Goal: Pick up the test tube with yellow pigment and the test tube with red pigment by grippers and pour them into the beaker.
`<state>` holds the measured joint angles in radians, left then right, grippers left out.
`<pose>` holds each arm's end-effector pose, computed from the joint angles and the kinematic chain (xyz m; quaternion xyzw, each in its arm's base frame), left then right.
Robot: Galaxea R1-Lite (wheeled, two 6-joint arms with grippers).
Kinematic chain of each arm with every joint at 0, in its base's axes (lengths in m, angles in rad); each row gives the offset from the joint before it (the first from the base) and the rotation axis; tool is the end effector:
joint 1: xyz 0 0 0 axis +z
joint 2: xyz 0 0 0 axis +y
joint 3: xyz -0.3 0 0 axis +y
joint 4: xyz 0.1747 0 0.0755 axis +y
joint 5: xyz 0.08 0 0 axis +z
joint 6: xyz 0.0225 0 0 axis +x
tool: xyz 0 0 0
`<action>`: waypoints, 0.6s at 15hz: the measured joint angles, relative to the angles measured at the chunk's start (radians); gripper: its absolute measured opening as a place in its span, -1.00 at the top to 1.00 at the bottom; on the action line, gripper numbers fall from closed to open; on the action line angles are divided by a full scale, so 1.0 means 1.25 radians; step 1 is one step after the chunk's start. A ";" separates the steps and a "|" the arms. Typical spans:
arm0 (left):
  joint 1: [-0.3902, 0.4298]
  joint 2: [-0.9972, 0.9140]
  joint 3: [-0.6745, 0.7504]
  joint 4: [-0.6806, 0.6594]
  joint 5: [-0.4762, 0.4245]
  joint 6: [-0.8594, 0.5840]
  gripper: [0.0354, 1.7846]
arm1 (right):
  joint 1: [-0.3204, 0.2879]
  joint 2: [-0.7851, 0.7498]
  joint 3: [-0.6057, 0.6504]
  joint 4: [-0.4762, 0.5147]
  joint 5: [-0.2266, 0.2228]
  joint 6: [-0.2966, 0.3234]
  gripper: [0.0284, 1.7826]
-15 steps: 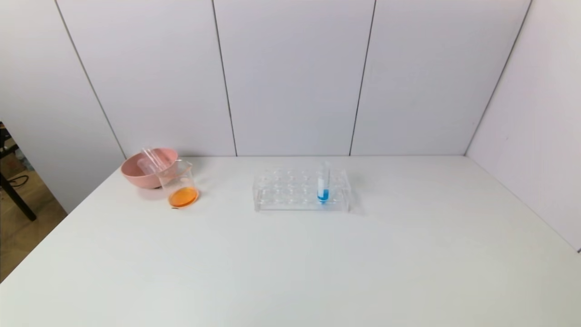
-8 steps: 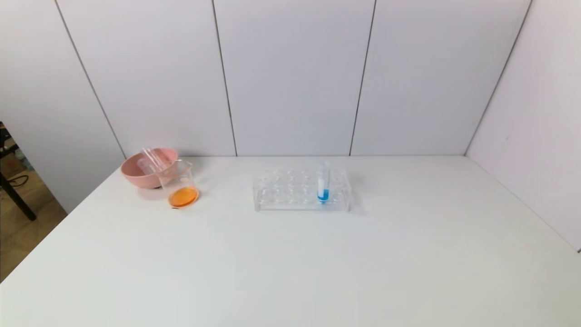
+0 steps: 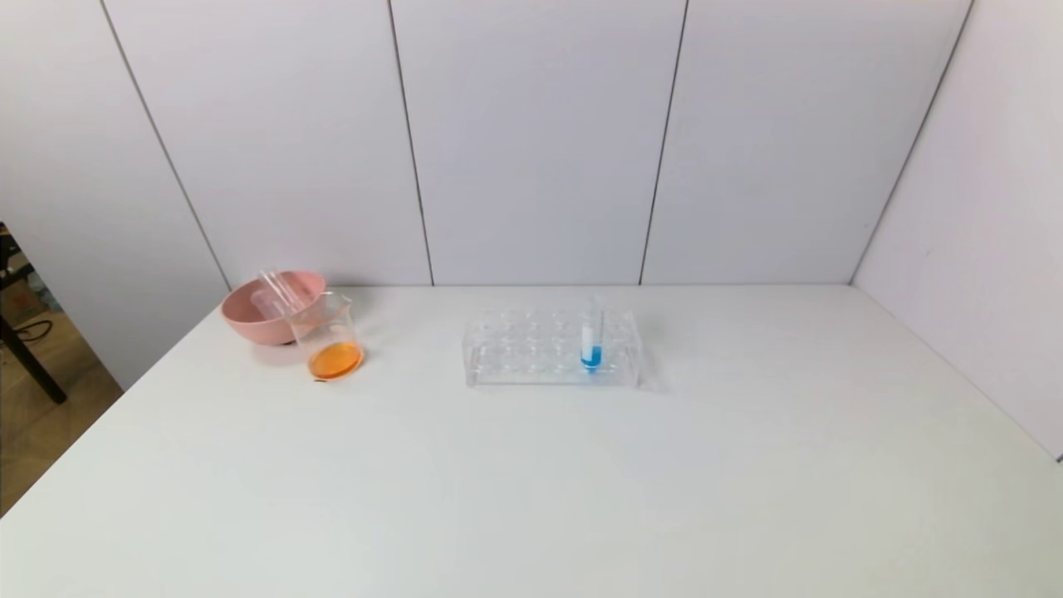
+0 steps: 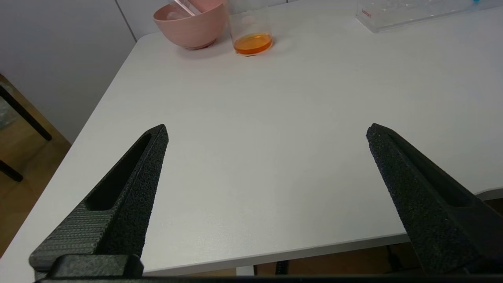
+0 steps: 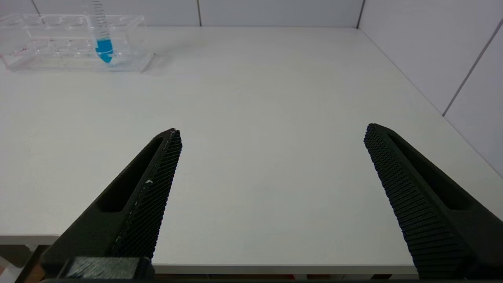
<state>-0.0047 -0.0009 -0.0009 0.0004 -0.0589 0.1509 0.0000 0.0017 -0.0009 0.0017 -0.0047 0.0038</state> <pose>-0.0230 -0.0012 0.0757 0.0754 -0.0031 -0.0317 0.9966 -0.0227 -0.0001 0.0756 0.0019 0.0012 -0.0024 1.0000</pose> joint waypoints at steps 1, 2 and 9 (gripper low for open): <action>0.000 0.000 0.000 0.000 0.000 0.000 -0.98 | 0.000 0.000 0.000 0.000 0.000 0.000 -0.91; 0.000 0.000 0.000 0.000 0.000 0.000 -0.98 | 0.000 0.000 0.000 0.000 0.000 0.001 -0.91; 0.000 0.000 0.001 0.000 0.000 0.000 -0.98 | 0.001 0.000 -0.001 0.000 0.000 0.001 -0.91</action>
<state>-0.0047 -0.0009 0.0000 0.0000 -0.0591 0.1511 0.0009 0.0017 -0.0017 0.0017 -0.0043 0.0047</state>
